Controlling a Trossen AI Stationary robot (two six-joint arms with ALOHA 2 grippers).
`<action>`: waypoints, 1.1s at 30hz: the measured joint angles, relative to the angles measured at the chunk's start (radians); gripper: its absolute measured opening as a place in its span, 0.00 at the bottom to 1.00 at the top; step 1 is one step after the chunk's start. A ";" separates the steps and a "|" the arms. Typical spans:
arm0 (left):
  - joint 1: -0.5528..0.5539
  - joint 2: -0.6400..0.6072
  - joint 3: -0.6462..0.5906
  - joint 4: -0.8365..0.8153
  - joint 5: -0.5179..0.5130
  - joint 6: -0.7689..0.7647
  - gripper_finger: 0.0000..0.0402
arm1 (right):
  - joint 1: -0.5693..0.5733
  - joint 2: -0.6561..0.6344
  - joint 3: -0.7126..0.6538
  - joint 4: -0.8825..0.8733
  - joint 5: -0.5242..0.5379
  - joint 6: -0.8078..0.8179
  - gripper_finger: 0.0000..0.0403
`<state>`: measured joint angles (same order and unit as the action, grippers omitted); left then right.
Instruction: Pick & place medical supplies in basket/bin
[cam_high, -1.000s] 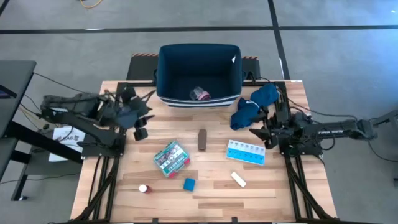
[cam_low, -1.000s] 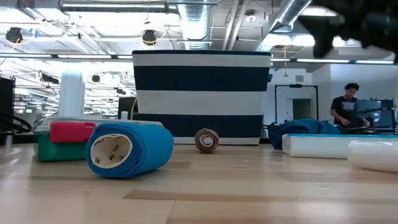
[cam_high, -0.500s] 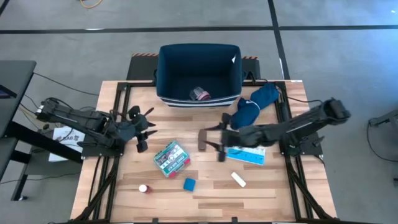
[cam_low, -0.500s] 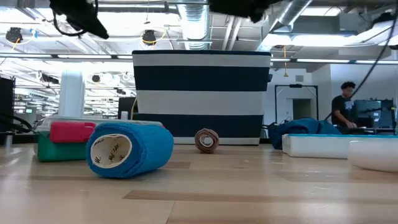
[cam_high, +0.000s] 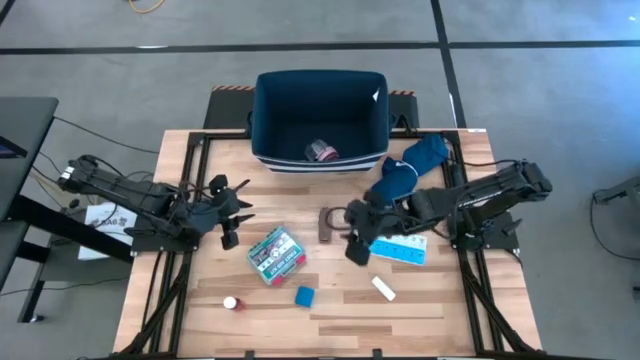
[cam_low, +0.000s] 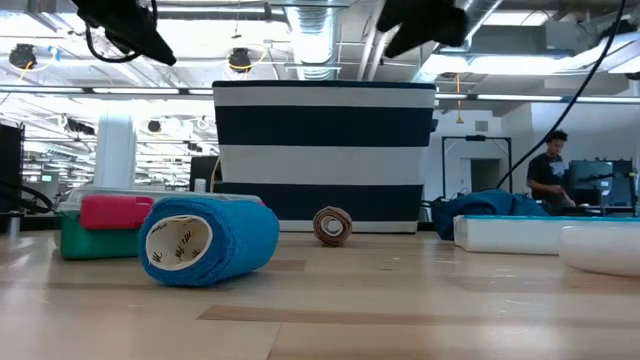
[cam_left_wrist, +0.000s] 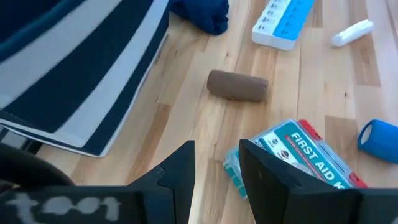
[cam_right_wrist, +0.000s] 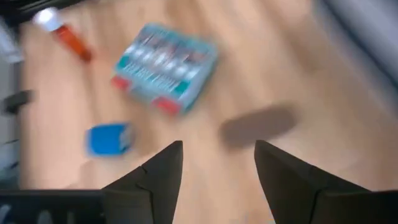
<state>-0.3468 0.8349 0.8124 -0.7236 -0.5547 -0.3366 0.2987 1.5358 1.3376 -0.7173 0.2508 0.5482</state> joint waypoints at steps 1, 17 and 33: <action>-0.002 0.000 0.000 0.006 -0.004 0.000 0.28 | 0.018 0.010 0.000 -0.023 -0.026 0.049 0.50; -0.003 0.001 0.000 0.087 0.000 -0.070 0.28 | 0.203 0.233 -0.002 -0.225 -0.315 0.447 0.56; -0.003 0.001 0.001 0.087 0.008 -0.073 0.28 | 0.190 0.319 -0.018 -0.247 -0.354 0.569 0.56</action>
<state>-0.3500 0.8356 0.8131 -0.6365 -0.5465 -0.4093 0.4890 1.8545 1.3198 -0.9646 -0.1036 1.1172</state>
